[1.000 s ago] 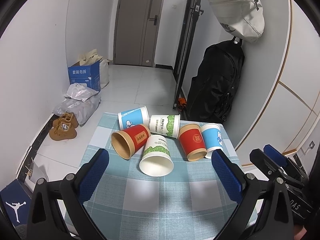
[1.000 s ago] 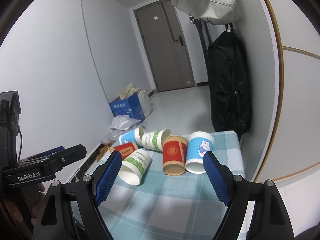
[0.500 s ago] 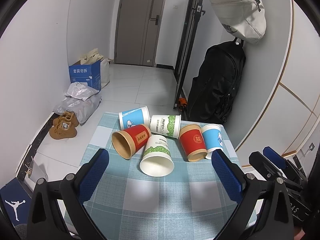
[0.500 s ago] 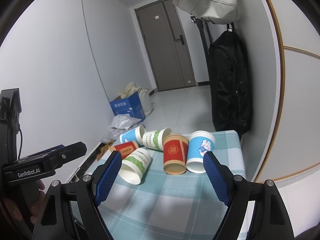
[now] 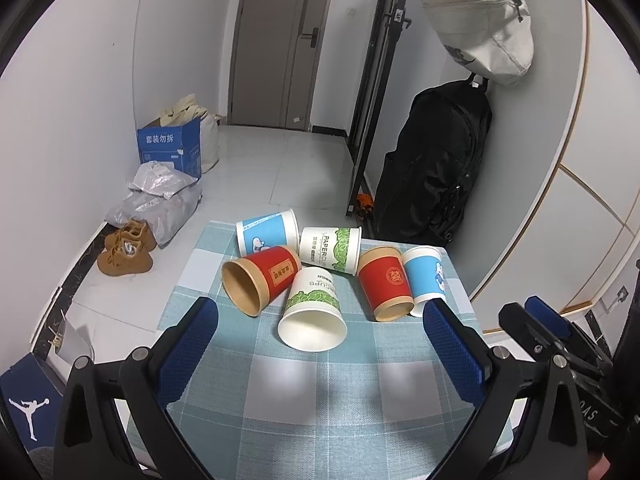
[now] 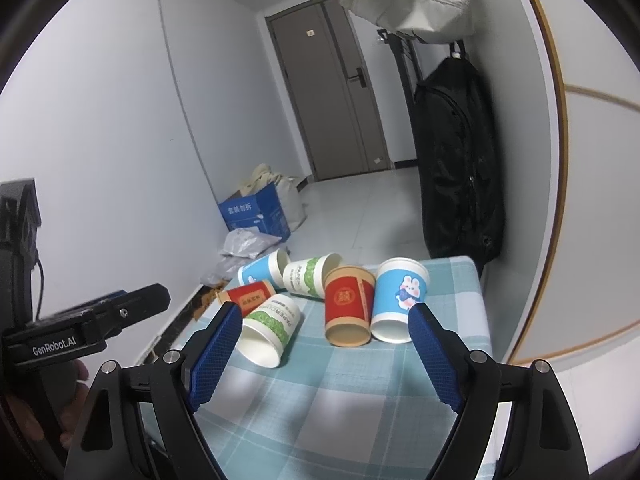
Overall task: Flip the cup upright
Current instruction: 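Move the left gripper onto the white leaf-print cup and close it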
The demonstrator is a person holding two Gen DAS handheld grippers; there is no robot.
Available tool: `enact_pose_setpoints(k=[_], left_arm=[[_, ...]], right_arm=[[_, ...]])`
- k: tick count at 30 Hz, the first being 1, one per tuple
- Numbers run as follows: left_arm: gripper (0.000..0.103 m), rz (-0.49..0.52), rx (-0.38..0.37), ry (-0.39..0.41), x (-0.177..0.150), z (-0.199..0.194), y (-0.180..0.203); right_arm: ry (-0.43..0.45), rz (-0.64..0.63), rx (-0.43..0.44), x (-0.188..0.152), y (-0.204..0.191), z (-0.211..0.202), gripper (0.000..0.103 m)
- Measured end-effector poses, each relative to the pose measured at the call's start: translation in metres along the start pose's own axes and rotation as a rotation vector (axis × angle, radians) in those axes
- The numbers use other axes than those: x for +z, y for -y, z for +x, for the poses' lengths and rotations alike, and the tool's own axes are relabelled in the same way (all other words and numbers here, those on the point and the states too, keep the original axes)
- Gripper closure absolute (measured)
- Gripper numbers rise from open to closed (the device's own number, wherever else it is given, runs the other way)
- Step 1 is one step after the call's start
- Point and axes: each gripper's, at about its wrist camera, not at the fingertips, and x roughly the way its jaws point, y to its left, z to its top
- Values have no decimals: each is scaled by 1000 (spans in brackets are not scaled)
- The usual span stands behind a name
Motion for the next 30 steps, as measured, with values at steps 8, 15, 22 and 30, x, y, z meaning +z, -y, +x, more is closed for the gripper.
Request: enact_pose_setpoints(k=[8,15,22,30], left_arm=[[3,-15,-8,-94,7,26,-3],[3,-51,-79,-286,19,87,-9],[10,-36,-75,-415,20,135,-7],[37,-37,-31,-500,8,158,-13]], right_arm=[[-22,-57,-43,-2,-2,9,15],[-72,-37,-55,-4,9,20,12],[-97,-30,-54,4,16,35,12],[-137,-5,-14,7,19,54,12]])
